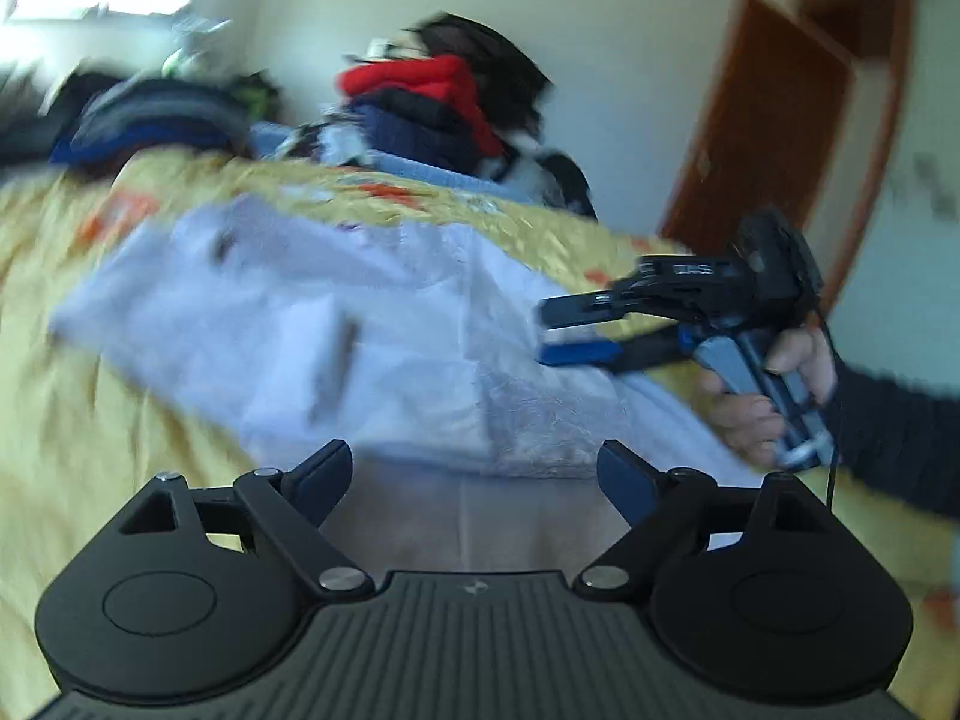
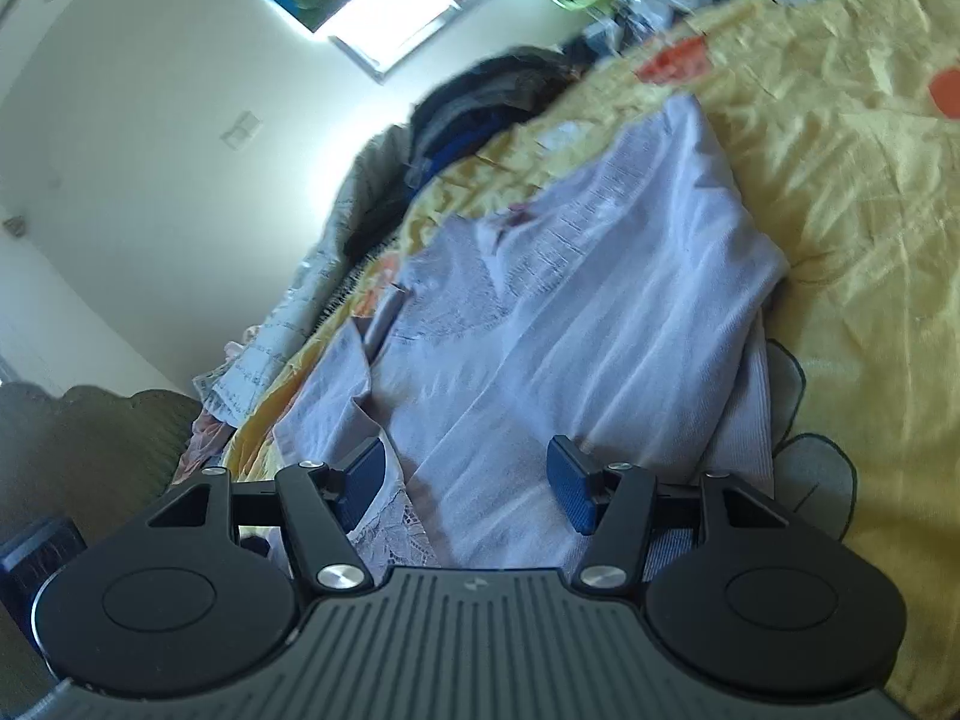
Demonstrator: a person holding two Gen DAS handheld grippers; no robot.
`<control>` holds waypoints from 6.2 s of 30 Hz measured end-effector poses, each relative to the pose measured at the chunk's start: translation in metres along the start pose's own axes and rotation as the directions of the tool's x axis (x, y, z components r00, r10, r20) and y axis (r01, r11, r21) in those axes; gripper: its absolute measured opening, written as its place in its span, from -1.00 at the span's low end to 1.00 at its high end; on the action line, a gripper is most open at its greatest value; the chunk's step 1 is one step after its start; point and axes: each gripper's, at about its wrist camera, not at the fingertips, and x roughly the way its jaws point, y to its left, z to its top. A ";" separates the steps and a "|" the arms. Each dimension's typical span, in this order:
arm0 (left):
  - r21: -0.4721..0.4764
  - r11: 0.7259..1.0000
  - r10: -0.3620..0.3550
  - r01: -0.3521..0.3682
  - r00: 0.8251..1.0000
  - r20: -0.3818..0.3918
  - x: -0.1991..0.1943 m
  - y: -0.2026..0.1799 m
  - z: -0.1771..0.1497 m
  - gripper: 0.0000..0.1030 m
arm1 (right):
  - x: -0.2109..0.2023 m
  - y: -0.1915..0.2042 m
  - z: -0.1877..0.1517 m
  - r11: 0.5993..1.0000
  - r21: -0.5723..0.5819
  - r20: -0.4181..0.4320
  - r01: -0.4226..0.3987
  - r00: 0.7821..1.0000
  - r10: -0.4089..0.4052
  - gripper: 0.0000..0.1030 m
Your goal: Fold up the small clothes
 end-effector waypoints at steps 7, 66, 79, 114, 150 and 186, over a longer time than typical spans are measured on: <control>-0.415 0.904 -0.040 0.100 0.988 0.151 -0.017 0.069 -0.003 0.74 | 0.009 0.024 0.013 0.998 0.062 -0.273 0.009 0.962 0.009 0.32; -0.105 0.932 0.329 -0.348 0.930 -0.163 0.145 0.024 0.101 0.88 | -0.166 -0.039 -0.200 0.729 0.591 0.145 -0.345 0.935 0.325 -0.88; 0.390 0.630 0.712 -0.671 0.700 0.053 0.222 -0.026 0.155 0.89 | -0.156 -0.049 -0.189 0.713 0.610 0.132 -0.346 0.932 0.339 -0.86; 0.292 0.580 0.814 -0.761 0.554 -0.174 0.230 0.076 0.175 -0.50 | -0.158 -0.054 -0.183 0.714 0.543 0.128 -0.441 0.884 0.449 -0.71; 0.413 0.776 0.521 -0.476 0.854 0.006 0.128 -0.051 0.044 0.81 | -0.178 0.012 -0.128 0.956 0.293 0.055 -0.029 0.998 0.013 0.09; 0.445 0.889 0.197 -0.105 0.966 -0.166 0.048 -0.222 -0.071 0.85 | 0.033 0.045 0.019 0.982 0.188 -0.306 -0.029 0.948 0.086 0.50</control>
